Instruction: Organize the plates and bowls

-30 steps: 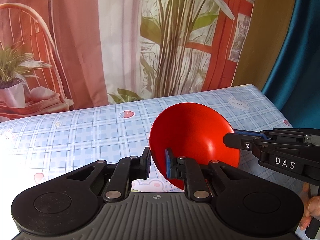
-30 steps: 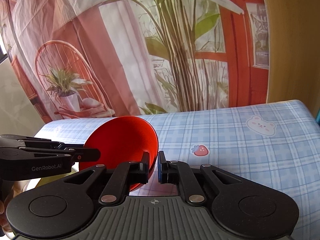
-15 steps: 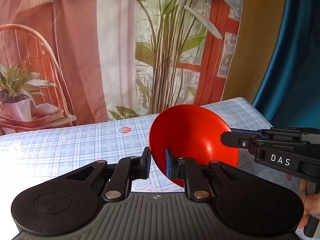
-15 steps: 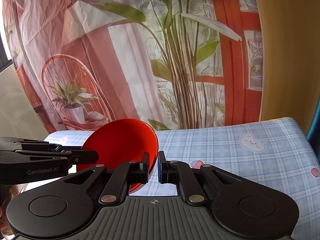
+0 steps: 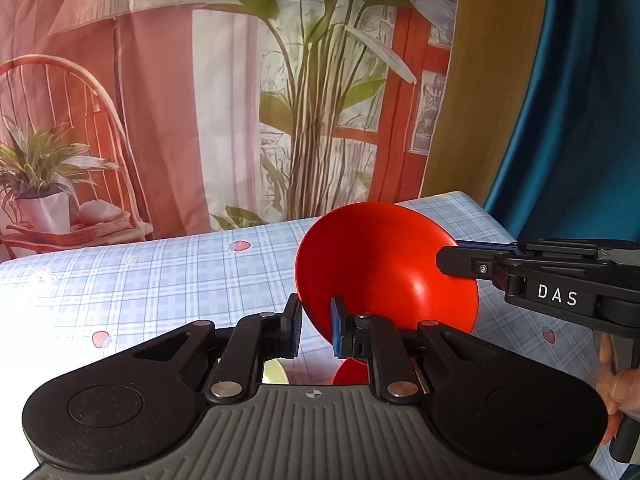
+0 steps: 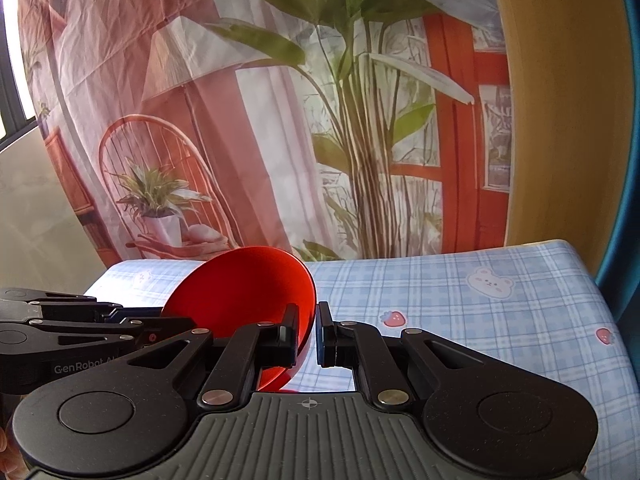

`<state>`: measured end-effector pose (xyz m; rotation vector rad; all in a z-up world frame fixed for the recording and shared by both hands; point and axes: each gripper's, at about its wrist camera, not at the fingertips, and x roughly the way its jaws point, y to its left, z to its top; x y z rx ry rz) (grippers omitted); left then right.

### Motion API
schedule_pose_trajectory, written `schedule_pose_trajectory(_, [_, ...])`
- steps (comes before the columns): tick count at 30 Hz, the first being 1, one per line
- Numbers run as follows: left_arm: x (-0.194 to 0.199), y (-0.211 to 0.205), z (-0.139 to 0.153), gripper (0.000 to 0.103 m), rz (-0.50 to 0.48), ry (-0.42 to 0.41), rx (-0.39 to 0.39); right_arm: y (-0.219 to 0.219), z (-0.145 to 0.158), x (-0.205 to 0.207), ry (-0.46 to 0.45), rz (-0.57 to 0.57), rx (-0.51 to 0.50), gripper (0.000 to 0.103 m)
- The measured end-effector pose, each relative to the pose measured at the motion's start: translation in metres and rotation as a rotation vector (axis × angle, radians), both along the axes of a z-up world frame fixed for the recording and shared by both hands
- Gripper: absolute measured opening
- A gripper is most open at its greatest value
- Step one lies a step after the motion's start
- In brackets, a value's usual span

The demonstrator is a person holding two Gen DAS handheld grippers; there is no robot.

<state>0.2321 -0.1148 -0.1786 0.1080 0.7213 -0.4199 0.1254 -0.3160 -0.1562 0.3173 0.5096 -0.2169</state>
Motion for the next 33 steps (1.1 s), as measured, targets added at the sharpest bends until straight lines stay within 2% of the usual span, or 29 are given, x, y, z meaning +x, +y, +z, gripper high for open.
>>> schedule_pose_trajectory(16, [-0.047, 0.004, -0.005, 0.017, -0.013, 0.031, -0.014, 0.022, -0.006, -0.039, 0.037, 0.000, -0.003, 0.008])
schedule_pose_trajectory(33, [-0.050, 0.001, -0.026, 0.017, -0.023, 0.092, -0.016, 0.021, -0.026, -0.045, 0.089, -0.004, 0.028, 0.008])
